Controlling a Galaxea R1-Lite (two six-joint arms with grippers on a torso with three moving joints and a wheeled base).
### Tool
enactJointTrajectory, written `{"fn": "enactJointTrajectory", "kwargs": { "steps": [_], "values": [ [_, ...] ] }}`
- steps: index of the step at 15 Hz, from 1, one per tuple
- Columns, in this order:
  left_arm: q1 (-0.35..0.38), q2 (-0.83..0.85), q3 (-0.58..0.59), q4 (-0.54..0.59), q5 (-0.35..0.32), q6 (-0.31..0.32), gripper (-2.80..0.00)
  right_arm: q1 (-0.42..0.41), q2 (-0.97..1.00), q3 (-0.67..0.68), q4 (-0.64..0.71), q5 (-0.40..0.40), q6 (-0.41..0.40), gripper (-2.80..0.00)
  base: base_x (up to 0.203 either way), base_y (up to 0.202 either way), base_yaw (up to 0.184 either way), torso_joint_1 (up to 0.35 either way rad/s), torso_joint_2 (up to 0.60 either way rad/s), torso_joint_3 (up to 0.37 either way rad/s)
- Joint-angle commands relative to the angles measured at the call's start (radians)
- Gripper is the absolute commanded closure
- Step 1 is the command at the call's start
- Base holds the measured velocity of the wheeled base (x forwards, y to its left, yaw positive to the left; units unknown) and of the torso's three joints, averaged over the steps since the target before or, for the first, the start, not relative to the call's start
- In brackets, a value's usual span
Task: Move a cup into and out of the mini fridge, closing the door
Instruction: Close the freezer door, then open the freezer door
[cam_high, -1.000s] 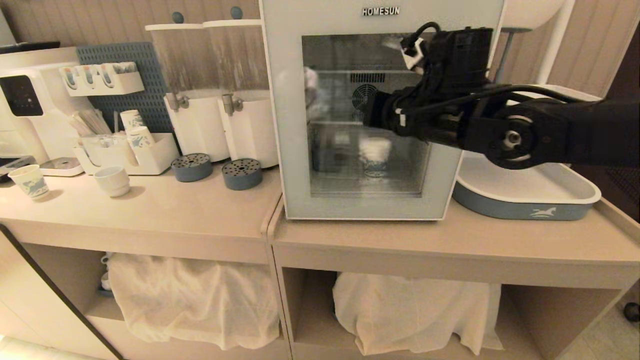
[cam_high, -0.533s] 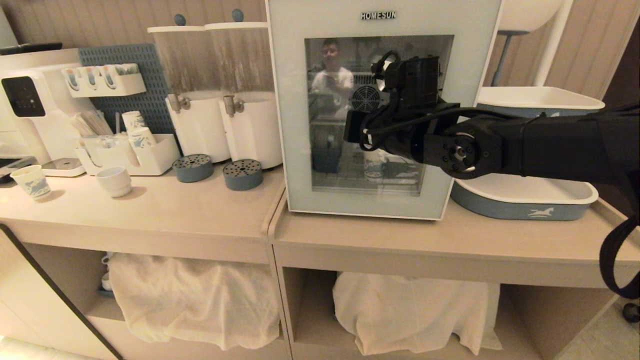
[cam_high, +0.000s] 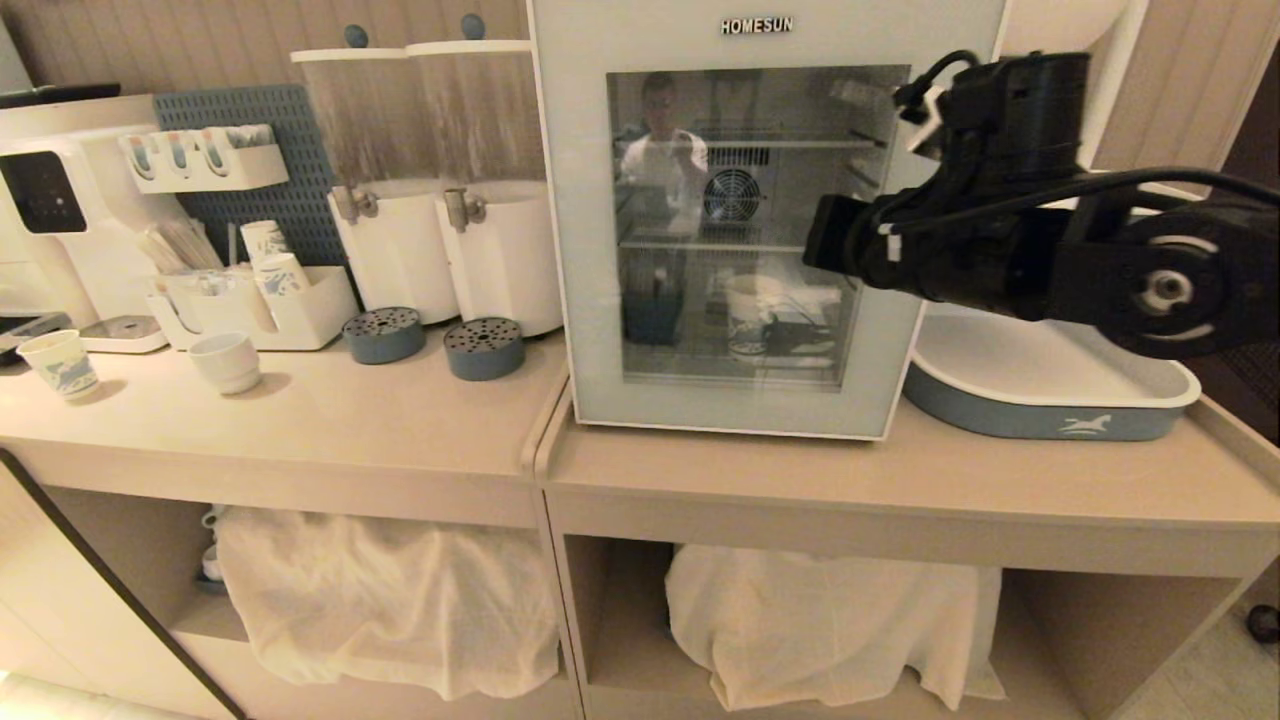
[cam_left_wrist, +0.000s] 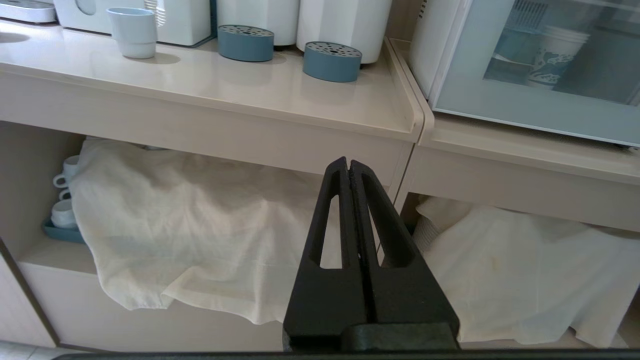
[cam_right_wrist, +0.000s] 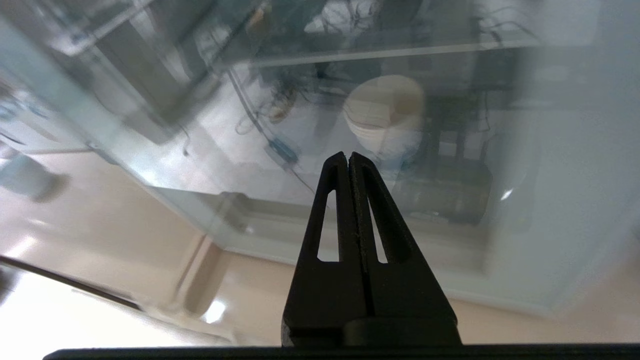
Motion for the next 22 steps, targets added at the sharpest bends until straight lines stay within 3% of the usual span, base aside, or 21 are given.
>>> {"fn": "enactJointTrajectory", "kwargs": {
  "steps": [1,5,10,12,14,15,17,22],
  "values": [
    [0.000,-0.002,0.040,-0.001,0.000,-0.001,0.00,-0.020,-0.188,0.081,0.003,-0.003,0.016,0.00,0.000,0.000,0.000,0.000,0.00,0.000],
    [0.000,-0.003,0.040,-0.001,0.000,-0.001,0.00,-0.111,-0.614,0.253,0.089,-0.051,0.062,0.00,0.000,0.000,0.000,0.000,0.00,0.000],
    [-0.001,-0.003,0.040,-0.001,0.000,-0.001,0.00,-0.376,-1.073,0.387,0.326,-0.066,0.169,0.00,0.000,0.000,0.000,0.000,0.00,0.000],
    [-0.001,-0.003,0.040,-0.001,0.000,-0.001,0.00,-0.443,-1.271,0.471,0.397,-0.042,0.203,0.00,0.000,0.000,0.000,0.000,0.00,0.000],
    [-0.001,-0.003,0.040,-0.001,0.000,-0.001,0.00,-0.475,-1.458,0.551,0.464,0.062,0.213,0.00,0.000,0.000,0.000,0.000,0.00,0.000],
    [-0.001,-0.003,0.040,-0.001,0.000,-0.001,0.00,-0.485,-1.551,0.611,0.487,0.128,0.193,0.00,0.000,0.000,0.000,0.000,0.00,0.000],
    [-0.001,-0.003,0.040,-0.001,0.000,-0.001,0.00,-0.493,-1.666,0.792,0.493,0.188,0.072,0.00,0.000,0.000,0.000,0.000,0.00,0.000],
    [0.000,-0.003,0.040,-0.001,-0.001,-0.001,0.00,-0.495,-1.754,1.361,0.061,0.170,-0.284,0.00,0.000,0.000,0.000,0.000,0.00,0.000]
  ]
}}
